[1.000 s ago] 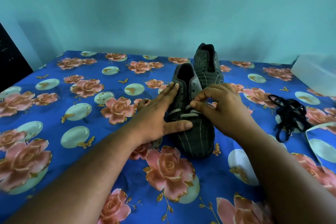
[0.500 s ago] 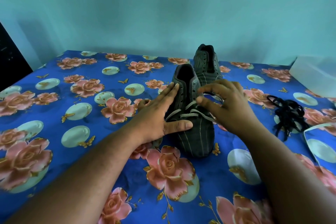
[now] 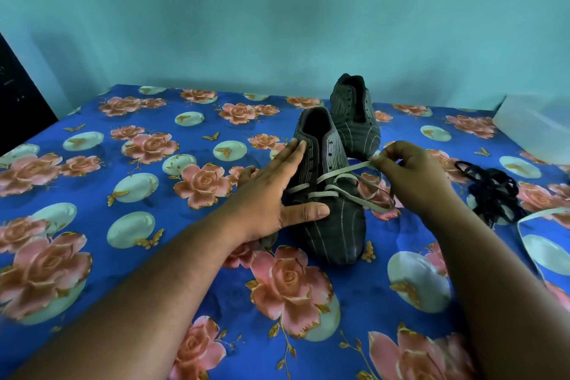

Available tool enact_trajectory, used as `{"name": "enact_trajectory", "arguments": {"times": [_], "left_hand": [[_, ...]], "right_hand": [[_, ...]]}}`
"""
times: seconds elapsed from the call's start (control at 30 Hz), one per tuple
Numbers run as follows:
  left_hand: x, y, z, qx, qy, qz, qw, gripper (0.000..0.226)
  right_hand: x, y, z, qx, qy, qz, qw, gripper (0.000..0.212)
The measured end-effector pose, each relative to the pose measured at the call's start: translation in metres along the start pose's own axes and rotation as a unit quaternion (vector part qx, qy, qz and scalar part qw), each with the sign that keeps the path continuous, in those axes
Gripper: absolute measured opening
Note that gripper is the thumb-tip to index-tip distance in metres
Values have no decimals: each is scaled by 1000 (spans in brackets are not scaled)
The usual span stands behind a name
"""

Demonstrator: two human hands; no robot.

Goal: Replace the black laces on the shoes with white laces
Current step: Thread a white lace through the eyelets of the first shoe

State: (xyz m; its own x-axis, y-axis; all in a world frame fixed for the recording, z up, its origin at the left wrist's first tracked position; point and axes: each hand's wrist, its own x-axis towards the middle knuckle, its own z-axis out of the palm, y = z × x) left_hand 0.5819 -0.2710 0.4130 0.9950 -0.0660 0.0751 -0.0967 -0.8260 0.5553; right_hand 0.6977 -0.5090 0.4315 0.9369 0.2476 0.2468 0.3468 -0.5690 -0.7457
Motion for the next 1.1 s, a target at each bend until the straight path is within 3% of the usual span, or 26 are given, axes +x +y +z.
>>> {"name": "enact_trajectory", "arguments": {"times": [0.17,0.27,0.43,0.5,0.6,0.73,0.83,0.93,1.0,1.1], "left_hand": [[1,-2,1,7,-1,2,1000,117],[2,-2,1,12,-1,1,1000,116],[1,-3,1,9,-4,3,1000,117],[1,-3,1,4,-6,0,1000,115],[1,-1,1,7,-3,1,1000,116],[1,-1,1,8,-3,-1,1000,119],[1,-2,0,10,-4,-3,1000,120],[1,-1,0,15,-5,-4,1000,120],[1,0,0,15,-4,-3,1000,119],[0,-1,0,8,-5,1,1000,119]], "right_hand": [[-17,-18,16,-32,-26,-171,984,30],[-17,-18,23,-71,-52,-227,970,27],[-11,-16,13,69,-101,-162,979,17],[-8,-12,2,103,-67,-98,988,16],[1,5,-5,57,-25,-39,997,18],[-4,4,6,-22,6,-89,996,15],[-14,-10,16,-37,-34,-197,979,28],[-13,-12,22,-60,-55,-258,963,20],[-14,-13,19,-2,-76,-242,967,14],[-14,-16,10,164,-82,-126,975,12]]}}
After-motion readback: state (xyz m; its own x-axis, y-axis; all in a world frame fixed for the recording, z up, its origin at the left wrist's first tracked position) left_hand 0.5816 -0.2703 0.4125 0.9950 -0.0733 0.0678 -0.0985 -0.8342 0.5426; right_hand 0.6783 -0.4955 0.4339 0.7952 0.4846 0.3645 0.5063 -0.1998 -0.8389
